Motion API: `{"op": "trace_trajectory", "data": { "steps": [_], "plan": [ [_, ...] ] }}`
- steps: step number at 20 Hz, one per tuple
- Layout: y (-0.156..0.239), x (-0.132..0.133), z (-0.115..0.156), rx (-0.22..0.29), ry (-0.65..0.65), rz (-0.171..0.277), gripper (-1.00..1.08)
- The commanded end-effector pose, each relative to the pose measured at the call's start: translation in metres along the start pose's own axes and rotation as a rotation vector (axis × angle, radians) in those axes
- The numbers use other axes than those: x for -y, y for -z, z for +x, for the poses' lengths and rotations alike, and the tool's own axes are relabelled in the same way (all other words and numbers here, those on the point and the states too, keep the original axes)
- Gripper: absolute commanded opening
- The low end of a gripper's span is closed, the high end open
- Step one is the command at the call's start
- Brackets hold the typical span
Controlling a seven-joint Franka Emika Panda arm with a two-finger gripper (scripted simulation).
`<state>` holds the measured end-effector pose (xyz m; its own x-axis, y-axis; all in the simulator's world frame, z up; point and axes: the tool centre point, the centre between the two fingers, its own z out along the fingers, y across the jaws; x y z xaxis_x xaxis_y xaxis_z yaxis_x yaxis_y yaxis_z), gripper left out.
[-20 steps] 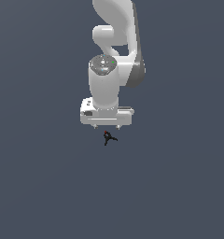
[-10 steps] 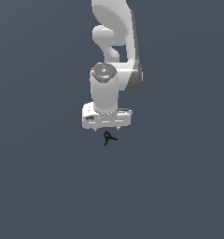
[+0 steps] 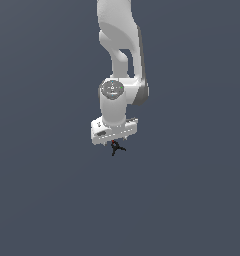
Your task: Pick up the object and move it to a goal position.
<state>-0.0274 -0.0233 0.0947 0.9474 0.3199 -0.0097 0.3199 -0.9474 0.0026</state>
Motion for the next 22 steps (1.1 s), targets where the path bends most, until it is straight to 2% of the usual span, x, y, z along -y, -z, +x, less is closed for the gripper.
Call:
{"op": "trace_trajectory", "data": {
  "steps": [1, 10, 17, 22],
  "plan": [
    [-0.010, 0.002, -0.004, -0.003, 0.055, 0.000, 1.00],
    [-0.030, 0.007, -0.012, -0.009, 0.158, 0.002, 1.00],
    [-0.034, 0.007, -0.013, -0.009, 0.160, 0.002, 1.00],
    [-0.052, 0.008, -0.013, -0.009, 0.162, 0.002, 1.00]
  ]
}}
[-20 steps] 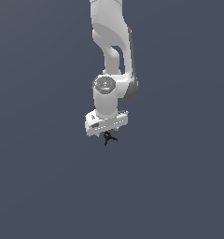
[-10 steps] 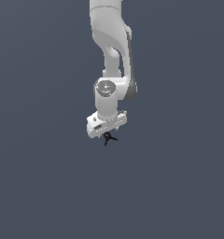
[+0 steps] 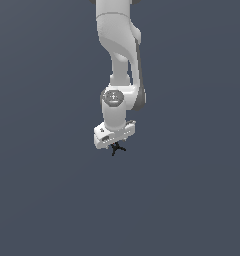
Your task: Pick up the object and move it to a goal position.
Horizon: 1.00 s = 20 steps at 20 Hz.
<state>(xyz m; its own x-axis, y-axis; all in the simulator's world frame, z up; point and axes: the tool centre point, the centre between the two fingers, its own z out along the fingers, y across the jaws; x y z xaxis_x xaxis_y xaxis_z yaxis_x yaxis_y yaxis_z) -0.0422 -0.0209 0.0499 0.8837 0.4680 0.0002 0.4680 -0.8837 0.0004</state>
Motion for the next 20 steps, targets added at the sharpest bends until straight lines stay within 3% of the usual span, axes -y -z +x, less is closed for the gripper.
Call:
{"op": "trace_trajectory", "data": {
  "steps": [1, 10, 11, 20],
  "plan": [
    [-0.012, 0.001, -0.001, 0.001, 0.002, 0.001, 1.00],
    [-0.036, 0.000, 0.000, 0.000, 0.004, 0.000, 1.00],
    [-0.036, 0.000, 0.000, 0.000, 0.004, 0.000, -1.00],
    [-0.036, 0.000, 0.000, 0.000, 0.004, 0.000, -1.00]
  ]
}}
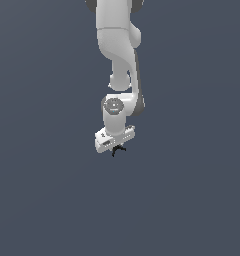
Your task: Pick up the object and move it to a goal position.
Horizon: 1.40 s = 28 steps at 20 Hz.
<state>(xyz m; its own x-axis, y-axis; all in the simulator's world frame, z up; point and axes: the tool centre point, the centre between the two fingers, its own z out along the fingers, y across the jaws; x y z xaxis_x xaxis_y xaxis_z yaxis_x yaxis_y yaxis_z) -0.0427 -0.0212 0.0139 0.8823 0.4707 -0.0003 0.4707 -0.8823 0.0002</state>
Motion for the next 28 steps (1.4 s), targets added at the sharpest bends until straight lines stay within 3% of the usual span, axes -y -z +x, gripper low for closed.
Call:
{"op": "trace_trajectory", "data": {
  "steps": [1, 11, 28],
  "plan": [
    [0.000, 0.000, 0.000, 0.000, 0.000, 0.000, -1.00],
    [0.024, 0.002, -0.004, 0.000, 0.000, 0.000, -1.00],
    [0.136, 0.010, -0.021, 0.000, 0.001, 0.000, -1.00]
  ]
}}
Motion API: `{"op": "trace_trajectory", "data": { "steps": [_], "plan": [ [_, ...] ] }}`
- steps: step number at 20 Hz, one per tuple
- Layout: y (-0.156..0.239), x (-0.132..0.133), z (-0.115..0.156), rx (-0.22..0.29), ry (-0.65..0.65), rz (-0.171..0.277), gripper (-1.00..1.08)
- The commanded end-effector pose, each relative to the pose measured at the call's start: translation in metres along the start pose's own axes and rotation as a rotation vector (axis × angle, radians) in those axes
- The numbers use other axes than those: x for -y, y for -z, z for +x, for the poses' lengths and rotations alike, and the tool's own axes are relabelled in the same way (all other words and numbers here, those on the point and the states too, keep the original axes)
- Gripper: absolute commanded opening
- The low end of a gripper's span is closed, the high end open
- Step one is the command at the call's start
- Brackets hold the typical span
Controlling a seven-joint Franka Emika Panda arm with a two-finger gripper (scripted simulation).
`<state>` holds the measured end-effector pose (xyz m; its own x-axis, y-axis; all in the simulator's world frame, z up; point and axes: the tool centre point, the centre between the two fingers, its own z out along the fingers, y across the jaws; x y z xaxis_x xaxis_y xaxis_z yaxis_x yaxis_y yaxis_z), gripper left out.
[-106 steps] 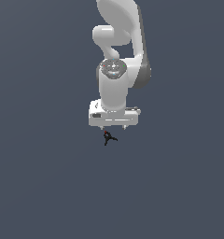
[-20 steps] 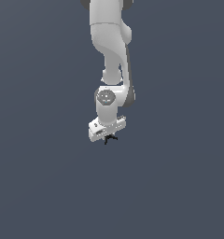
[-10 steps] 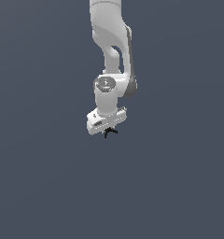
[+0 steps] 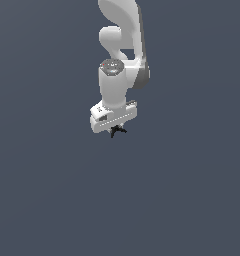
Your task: Pick up the object and move it to a goal position.
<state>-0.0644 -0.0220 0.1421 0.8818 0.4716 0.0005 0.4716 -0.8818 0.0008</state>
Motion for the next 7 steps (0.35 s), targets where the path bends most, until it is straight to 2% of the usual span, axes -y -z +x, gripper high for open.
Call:
{"op": "trace_trajectory", "data": {
  "steps": [1, 7],
  "plan": [
    [0.011, 0.001, -0.002, 0.001, 0.000, 0.001, -1.00],
    [0.022, 0.001, -0.003, 0.000, 0.000, 0.001, -1.00]
  ]
}}
